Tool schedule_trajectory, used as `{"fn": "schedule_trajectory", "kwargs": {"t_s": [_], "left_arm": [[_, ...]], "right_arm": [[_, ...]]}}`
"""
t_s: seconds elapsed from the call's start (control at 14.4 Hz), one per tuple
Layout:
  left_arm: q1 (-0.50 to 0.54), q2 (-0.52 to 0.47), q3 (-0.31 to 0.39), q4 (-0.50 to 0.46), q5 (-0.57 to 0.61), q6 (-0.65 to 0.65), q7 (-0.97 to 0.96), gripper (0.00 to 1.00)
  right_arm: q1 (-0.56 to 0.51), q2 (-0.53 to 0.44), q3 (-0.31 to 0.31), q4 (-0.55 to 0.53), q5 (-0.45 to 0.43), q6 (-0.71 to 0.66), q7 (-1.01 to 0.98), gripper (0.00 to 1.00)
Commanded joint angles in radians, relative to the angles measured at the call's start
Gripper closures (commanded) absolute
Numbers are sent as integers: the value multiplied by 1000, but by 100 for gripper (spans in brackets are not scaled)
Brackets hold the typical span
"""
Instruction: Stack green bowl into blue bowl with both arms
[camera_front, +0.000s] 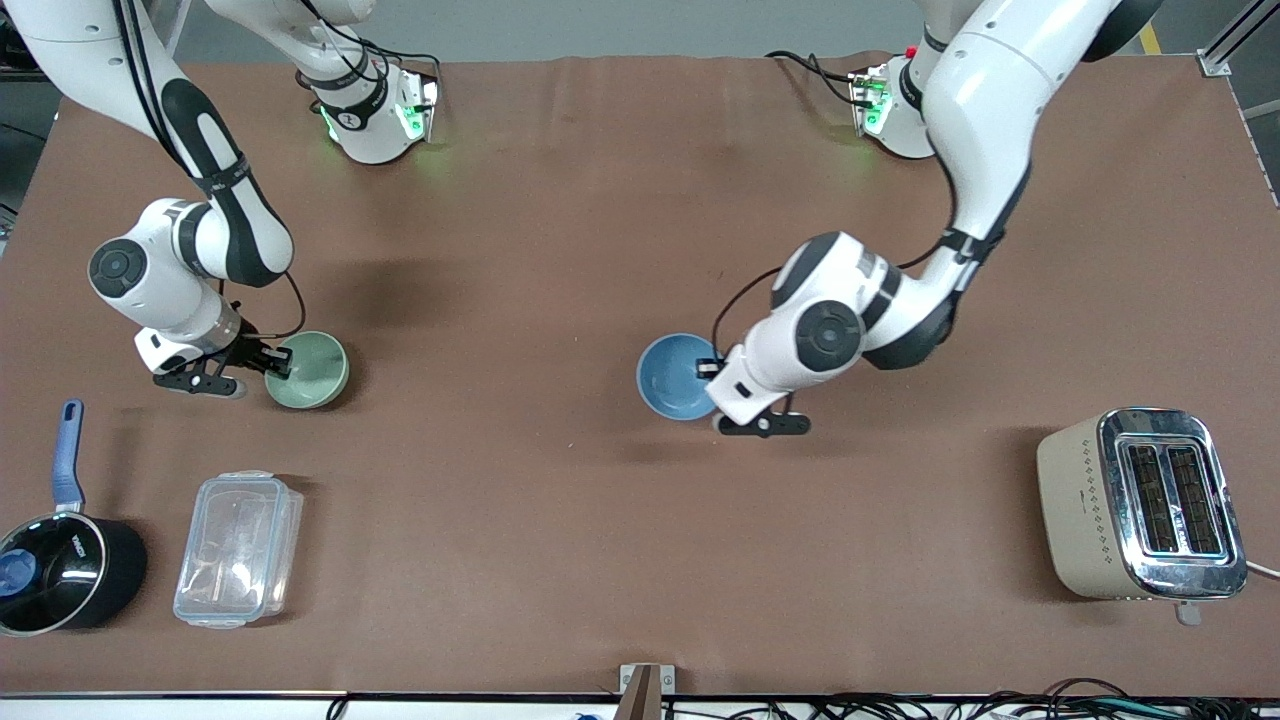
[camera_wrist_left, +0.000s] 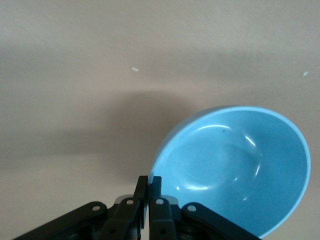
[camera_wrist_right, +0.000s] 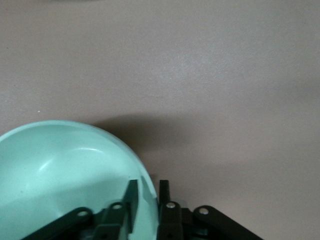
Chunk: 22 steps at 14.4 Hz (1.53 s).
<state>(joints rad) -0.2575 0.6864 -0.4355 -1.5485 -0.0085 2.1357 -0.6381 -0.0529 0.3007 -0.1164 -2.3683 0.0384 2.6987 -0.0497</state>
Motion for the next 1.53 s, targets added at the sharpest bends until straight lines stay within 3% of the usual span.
{"fn": "schedule_trajectory", "kwargs": {"t_s": [0.0,0.28,0.35,0.42,0.49,0.56,0.69,0.97,1.25,1.46], "left_arm": [[-58,41,9,8,45,62,-108,99],[-97,79,9,8,58,125,-182,91],[-97,81,9,8,58,127,-187,76],[-95,81,9,8,58,127,-189,54],[-94,76,11,8,59,127,-189,11],[-92,68,18,10,71,127,-189,0],[-76,35,24,62,94,87,-189,0],[25,-76,23,189,177,-169,-167,0],[196,-215,20,192,213,-292,56,0],[329,-303,12,194,205,-345,243,0]], "right_arm": [[8,-32,7,-17,29,-29,5,100],[36,-87,9,201,31,-400,33,100],[56,-89,9,275,35,-504,53,100],[77,-87,9,355,37,-598,91,100],[112,-86,9,413,44,-652,126,100],[154,-86,7,458,63,-689,173,100],[238,-81,7,520,83,-708,281,100],[404,-63,7,584,179,-705,448,100],[585,38,6,665,186,-672,647,100],[700,110,6,681,181,-564,815,100]]}}
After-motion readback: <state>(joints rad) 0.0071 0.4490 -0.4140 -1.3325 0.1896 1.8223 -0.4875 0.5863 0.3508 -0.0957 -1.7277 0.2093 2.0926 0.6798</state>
